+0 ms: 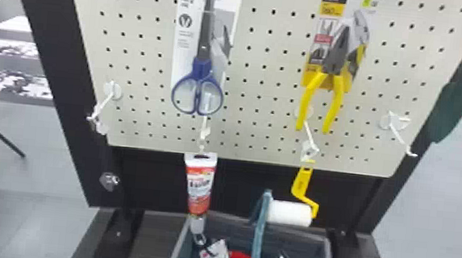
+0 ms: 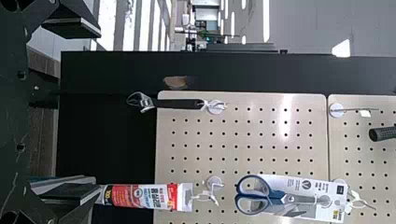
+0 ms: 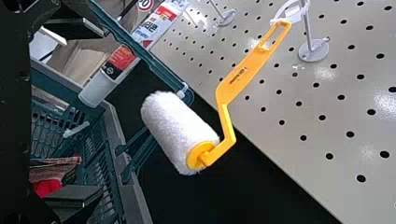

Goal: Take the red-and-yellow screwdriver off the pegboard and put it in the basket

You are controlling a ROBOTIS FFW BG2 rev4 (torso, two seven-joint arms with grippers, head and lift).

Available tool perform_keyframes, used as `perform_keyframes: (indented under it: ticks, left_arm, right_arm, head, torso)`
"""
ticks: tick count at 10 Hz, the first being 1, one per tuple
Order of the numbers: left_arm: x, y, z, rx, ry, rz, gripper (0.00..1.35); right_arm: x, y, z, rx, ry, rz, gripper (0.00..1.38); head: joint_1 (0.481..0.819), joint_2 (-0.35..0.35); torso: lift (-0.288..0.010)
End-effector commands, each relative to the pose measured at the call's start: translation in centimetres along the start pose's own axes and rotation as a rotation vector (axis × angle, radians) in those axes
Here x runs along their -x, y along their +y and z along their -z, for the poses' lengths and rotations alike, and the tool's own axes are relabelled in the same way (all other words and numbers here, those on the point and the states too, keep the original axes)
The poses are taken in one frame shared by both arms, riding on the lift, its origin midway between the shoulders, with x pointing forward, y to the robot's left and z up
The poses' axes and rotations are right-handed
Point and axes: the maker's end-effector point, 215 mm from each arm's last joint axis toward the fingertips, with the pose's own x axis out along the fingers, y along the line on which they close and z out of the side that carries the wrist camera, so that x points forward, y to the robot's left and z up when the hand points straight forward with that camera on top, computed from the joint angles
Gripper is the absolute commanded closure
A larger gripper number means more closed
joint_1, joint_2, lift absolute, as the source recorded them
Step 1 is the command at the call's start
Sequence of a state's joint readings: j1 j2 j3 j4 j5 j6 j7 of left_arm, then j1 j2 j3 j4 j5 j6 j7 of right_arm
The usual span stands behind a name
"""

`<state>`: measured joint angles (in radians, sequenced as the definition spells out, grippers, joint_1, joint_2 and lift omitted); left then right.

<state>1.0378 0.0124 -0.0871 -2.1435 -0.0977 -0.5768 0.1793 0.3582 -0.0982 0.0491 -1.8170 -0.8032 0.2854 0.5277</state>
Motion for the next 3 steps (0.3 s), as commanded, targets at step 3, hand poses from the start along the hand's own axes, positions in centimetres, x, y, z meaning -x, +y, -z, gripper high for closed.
perform_keyframes:
  ticks: [3]
  left_arm:
    - [-0.01, 0.02, -0.07, 0.000, -0.002, 0.000, 0.13]
  right_arm:
    - [0.12, -0.04, -0.03, 0.000, -0.003, 0.001, 0.12]
  head:
    - [0.549, 0.000]
  torso:
    - [-0.100]
